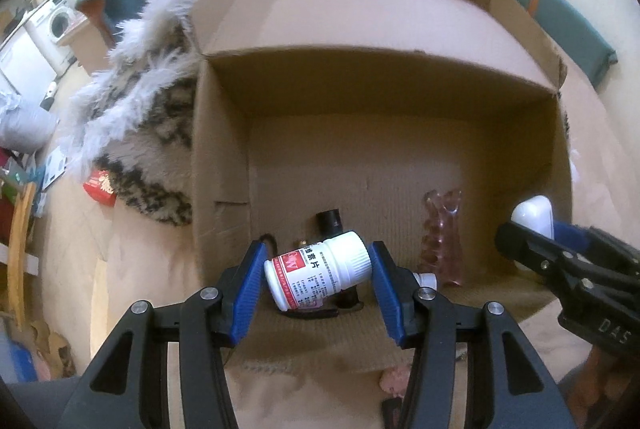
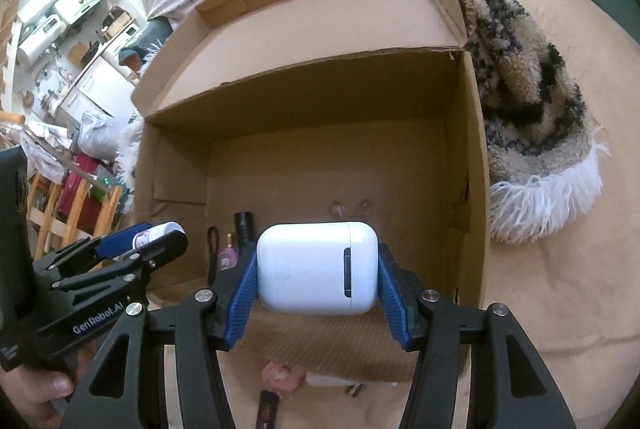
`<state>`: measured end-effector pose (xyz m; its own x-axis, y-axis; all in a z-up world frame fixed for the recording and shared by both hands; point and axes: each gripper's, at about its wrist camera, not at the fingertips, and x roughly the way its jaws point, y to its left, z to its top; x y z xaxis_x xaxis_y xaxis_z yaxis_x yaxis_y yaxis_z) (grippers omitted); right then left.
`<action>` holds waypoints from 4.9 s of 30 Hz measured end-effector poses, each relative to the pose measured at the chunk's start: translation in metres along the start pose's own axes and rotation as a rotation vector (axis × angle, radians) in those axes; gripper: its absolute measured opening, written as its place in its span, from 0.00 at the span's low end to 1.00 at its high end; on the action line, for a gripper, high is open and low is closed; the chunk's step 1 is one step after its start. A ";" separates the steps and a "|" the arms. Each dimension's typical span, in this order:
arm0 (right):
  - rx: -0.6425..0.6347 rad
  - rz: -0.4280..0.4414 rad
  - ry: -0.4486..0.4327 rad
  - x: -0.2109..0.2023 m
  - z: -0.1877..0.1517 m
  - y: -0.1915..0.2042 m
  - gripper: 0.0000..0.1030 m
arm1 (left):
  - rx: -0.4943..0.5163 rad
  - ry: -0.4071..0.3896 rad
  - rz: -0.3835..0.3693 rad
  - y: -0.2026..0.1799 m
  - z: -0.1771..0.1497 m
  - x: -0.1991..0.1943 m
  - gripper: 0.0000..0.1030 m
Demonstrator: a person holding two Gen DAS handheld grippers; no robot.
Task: Organize rigid objects
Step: 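Carry the pill bottle and earbud case into the box and open both grippers, then withdraw both grippers from the box toward the remaining items, then grasp the black stick with red print using the left gripper, then grasp the white battery charger with the right gripper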
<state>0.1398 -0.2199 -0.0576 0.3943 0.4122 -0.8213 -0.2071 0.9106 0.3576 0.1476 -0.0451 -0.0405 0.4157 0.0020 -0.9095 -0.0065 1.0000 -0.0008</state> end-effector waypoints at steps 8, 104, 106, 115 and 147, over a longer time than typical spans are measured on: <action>0.022 0.000 0.018 0.016 -0.001 -0.009 0.57 | 0.043 0.037 0.018 -0.012 0.000 0.028 0.47; 0.311 -0.030 0.089 -0.018 -0.098 -0.045 0.94 | -0.044 0.315 -0.032 -0.051 -0.174 0.033 0.53; 0.314 -0.029 0.086 -0.019 -0.097 -0.045 0.94 | -0.027 0.294 -0.014 -0.056 -0.173 0.034 0.45; 0.308 -0.026 0.088 -0.017 -0.095 -0.045 0.94 | -0.013 0.311 -0.046 -0.049 -0.166 0.033 0.17; 0.577 0.124 0.141 0.004 -0.115 -0.083 0.66 | -0.086 0.071 0.032 0.068 -0.100 -0.023 0.17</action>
<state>0.0560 -0.2971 -0.1415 0.2678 0.5442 -0.7951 0.2902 0.7414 0.6051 0.0464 0.0222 -0.0618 0.3484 0.0307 -0.9369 -0.0979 0.9952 -0.0038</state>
